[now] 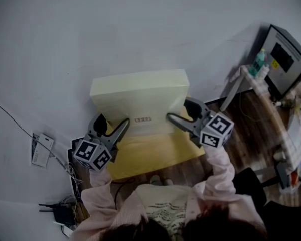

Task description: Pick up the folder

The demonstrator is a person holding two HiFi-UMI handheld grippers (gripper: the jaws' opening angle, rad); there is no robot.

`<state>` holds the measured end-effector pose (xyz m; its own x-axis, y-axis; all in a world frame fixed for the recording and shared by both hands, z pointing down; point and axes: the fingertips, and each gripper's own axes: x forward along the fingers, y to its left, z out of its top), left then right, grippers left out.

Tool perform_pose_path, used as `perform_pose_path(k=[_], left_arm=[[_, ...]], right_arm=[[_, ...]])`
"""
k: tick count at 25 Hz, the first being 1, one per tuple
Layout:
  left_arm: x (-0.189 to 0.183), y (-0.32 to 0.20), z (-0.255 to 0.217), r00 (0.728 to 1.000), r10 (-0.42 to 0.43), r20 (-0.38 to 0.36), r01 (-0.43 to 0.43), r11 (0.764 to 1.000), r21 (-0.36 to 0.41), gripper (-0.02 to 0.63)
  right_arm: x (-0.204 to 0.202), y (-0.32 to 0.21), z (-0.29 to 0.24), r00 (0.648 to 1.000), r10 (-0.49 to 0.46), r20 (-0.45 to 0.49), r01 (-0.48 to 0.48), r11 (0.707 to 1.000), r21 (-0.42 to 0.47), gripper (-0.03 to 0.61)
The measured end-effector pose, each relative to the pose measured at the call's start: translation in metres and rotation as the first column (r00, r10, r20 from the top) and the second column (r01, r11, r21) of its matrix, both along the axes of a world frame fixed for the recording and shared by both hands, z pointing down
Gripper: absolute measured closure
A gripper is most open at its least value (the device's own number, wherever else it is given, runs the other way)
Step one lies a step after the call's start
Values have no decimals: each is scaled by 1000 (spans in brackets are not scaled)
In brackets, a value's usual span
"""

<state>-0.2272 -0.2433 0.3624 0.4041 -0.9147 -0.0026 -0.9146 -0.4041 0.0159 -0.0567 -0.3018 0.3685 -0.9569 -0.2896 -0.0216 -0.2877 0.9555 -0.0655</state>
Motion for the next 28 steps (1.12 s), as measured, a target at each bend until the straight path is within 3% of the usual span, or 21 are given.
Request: perform_pose_path(k=[28], left_arm=[[4,36,-25,996,-92,11,91,993,81,236]], right_arm=[[-2,24,-27,999,-26,21,24,996,85,290]])
